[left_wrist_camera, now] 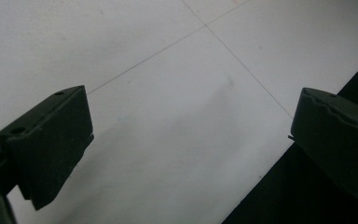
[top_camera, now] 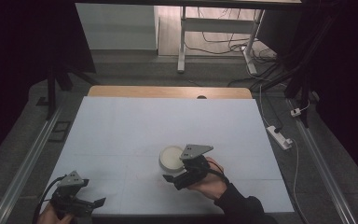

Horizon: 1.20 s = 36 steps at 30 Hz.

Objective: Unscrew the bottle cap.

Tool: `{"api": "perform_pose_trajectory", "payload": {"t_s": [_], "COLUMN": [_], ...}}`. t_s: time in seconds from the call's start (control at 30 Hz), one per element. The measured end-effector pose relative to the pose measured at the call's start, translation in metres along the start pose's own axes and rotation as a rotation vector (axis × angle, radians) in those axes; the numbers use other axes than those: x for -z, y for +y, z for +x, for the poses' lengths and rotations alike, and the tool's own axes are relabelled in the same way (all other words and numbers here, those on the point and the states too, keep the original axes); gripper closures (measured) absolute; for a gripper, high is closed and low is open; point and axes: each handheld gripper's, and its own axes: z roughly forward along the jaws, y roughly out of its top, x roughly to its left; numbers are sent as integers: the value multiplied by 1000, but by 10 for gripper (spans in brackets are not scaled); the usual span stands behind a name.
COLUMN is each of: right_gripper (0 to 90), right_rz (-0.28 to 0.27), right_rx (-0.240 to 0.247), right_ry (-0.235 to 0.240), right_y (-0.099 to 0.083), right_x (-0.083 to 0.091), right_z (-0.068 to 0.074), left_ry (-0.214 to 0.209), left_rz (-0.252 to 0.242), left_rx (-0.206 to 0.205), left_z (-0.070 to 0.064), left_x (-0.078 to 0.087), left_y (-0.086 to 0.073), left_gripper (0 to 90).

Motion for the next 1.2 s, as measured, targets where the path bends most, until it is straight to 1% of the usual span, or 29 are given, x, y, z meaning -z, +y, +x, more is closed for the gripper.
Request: {"api": "perform_pose_trajectory", "payload": {"t_s": [0.17, 0.33, 0.4, 0.5, 0.63, 0.73, 0.9, 1.0, 1.1, 1.2], "right_gripper": [65, 65, 65, 65, 65, 65, 65, 65, 65, 65], "right_rz": [9, 4, 2, 2, 2, 2, -1, -4, -5, -2], "right_rx": [5, 7, 7, 4, 7, 8, 10, 11, 11, 13], "right_ry": [-4, -2, -1, 0, 3, 6, 10, 15, 19, 24], "right_y": [-2, -2, -2, -2, -2, -2, -2, -1, -1, -1], "right_x": [-1, 0, 1, 1, 0, 0, 0, 0, 0, -1], "right_z": [1, 2, 3, 3, 4, 4, 5, 5, 5, 6], "left_ry": [-14, -28, -39, -49, -62, -70, -86, -119, -127, -143], "left_rz": [-13, -25, -40, -49, -55, -67, -79, -96, -95, -109], "left_rx": [5, 6, 4, -20, -41, -66, -93, -102, -135, -159], "left_z": [1, 2, 0, -2, -4, -6, -10, -15, -21, -25], "left_x": [2, 3, 3, 3, 2, 1, -2, -6, -9, -11], "left_y": [-1, 0, 1, 5, 10, 14, 23, 32, 43, 54], "left_gripper": [0, 0, 0, 0, 0, 0, 0, 0, 0, 0]}}
